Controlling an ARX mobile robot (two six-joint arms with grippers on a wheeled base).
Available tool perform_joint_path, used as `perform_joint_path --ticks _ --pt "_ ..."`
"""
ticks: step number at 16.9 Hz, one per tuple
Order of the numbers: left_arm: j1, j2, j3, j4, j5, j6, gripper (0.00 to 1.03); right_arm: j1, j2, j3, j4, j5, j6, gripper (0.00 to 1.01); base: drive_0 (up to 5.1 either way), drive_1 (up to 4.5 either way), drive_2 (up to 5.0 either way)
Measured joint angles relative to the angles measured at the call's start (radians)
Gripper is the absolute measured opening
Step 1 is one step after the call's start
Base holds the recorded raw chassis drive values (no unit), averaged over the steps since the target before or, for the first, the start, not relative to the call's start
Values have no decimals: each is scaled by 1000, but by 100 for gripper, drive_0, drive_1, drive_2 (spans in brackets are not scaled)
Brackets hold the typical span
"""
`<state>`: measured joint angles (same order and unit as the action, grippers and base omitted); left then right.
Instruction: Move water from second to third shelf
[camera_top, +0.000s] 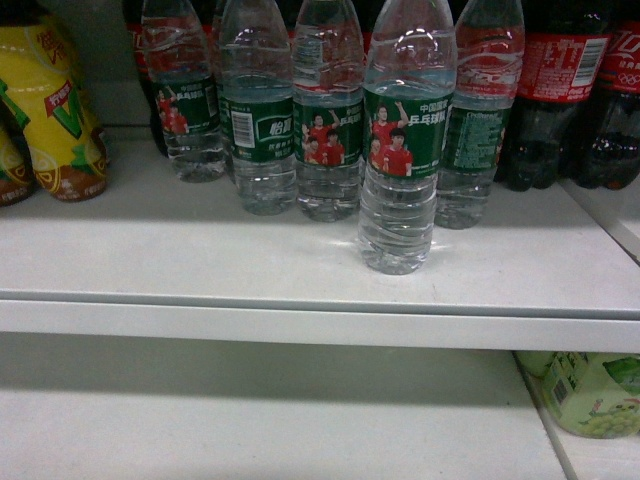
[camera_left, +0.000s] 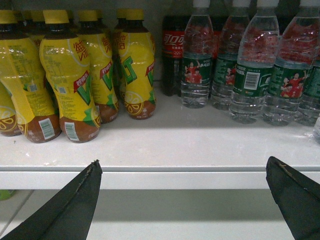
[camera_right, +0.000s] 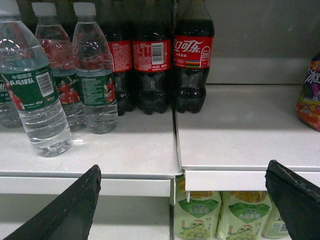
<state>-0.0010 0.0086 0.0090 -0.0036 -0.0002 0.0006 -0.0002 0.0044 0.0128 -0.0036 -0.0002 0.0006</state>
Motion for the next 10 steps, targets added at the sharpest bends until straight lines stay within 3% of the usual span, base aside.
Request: perform_joint_path --ticks 10 --pt "0 0 0 0 0 0 98 0 0 0 0 0 0 98 0 0 0"
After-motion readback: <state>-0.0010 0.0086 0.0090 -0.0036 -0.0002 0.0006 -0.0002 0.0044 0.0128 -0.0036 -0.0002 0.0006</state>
